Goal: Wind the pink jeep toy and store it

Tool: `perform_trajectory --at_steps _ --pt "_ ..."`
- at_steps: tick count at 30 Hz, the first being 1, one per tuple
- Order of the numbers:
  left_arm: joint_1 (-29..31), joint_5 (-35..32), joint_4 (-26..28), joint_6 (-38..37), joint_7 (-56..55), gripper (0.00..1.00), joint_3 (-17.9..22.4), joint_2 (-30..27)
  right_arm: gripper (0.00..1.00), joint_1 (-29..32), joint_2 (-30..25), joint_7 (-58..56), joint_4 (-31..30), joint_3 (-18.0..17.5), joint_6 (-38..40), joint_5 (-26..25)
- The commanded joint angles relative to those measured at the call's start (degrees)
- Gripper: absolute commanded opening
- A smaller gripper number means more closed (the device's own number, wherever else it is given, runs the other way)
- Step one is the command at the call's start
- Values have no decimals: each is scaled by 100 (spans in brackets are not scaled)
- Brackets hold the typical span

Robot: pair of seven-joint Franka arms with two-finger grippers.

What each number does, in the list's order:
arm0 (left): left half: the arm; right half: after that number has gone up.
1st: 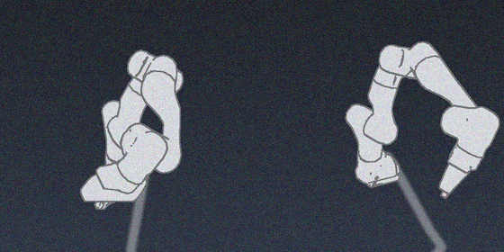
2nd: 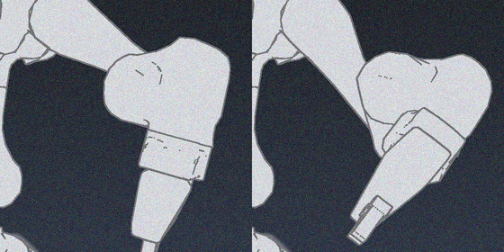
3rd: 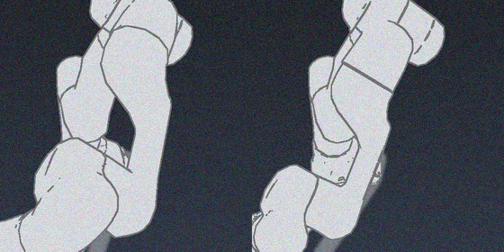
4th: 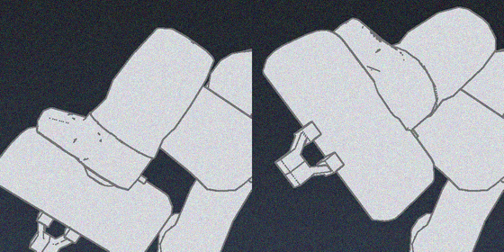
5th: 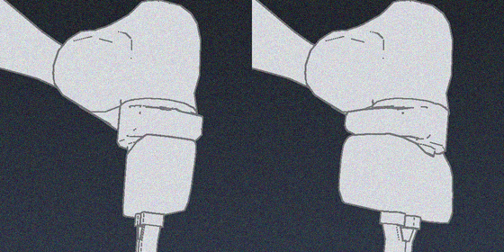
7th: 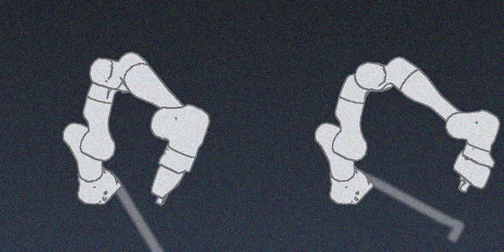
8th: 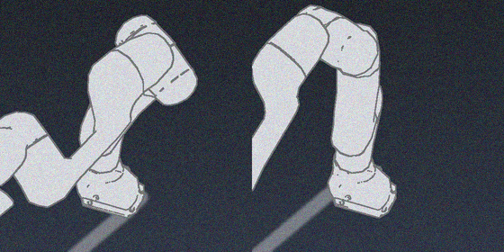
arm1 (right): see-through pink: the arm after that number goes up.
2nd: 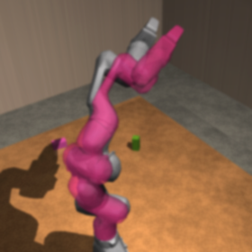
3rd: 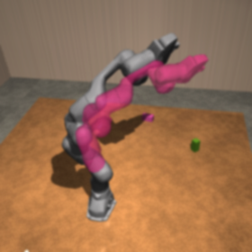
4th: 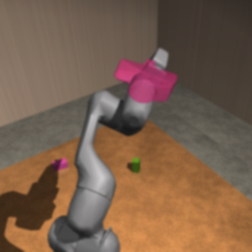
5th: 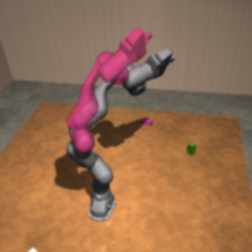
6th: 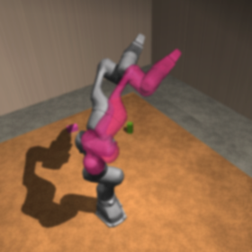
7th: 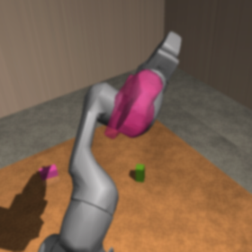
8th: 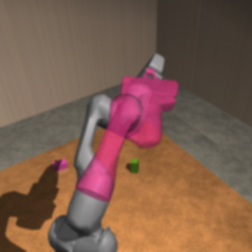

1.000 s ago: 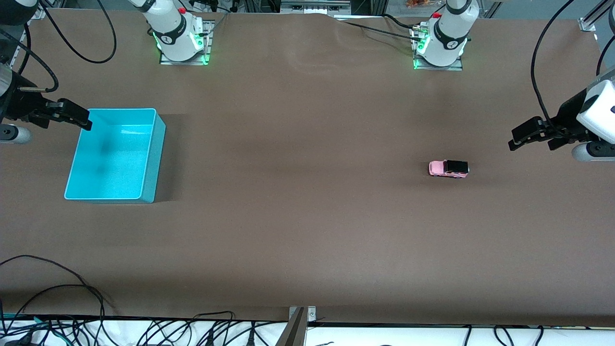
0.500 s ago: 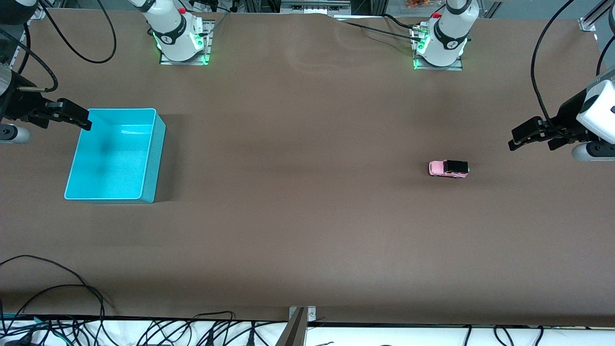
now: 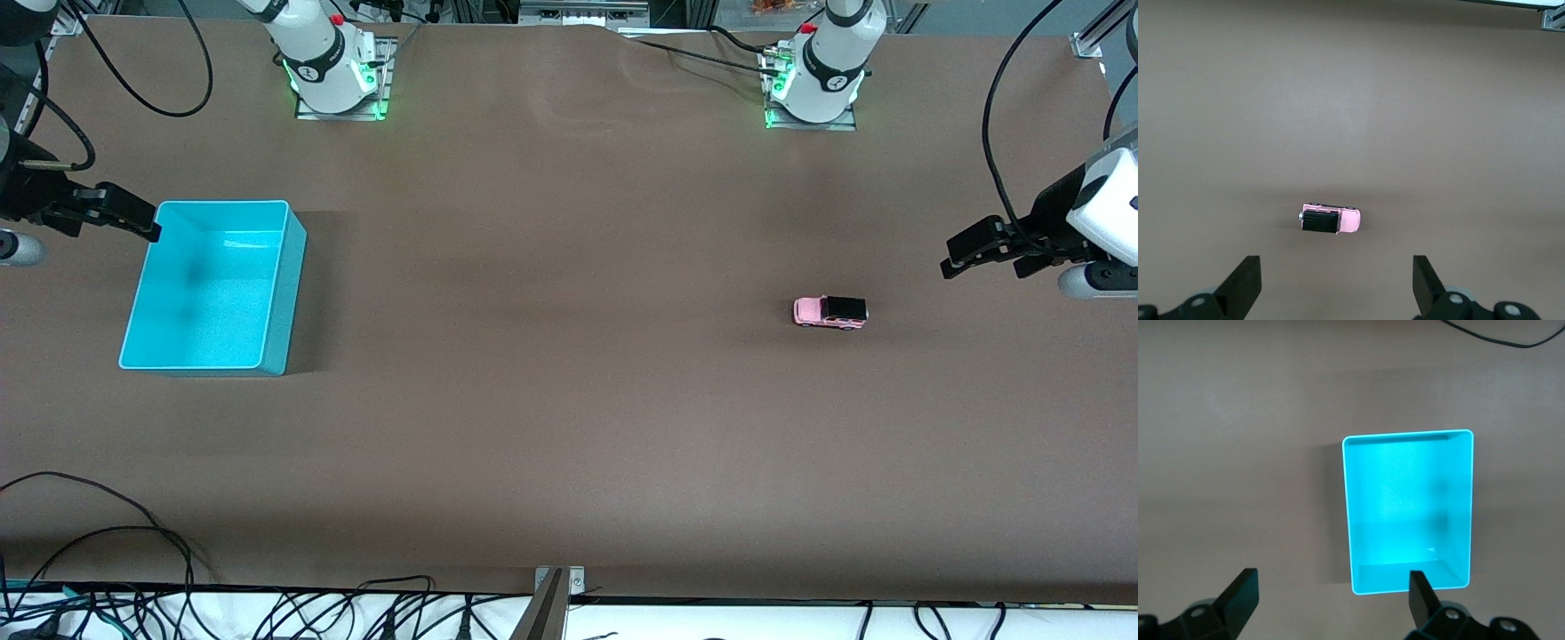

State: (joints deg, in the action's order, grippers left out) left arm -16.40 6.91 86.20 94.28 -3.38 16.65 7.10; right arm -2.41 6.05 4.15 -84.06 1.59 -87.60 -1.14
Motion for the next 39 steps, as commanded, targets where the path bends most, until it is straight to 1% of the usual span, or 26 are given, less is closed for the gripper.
perform_trajectory --at_steps 1,39 --pt "-4 92 -68 -59 118 100 14 37 100 -13 19 7 127 -10 42 -62" --pt "-22 92 -68 -68 109 100 14 46 100 -5 2 -81 127 -1 77 -97"
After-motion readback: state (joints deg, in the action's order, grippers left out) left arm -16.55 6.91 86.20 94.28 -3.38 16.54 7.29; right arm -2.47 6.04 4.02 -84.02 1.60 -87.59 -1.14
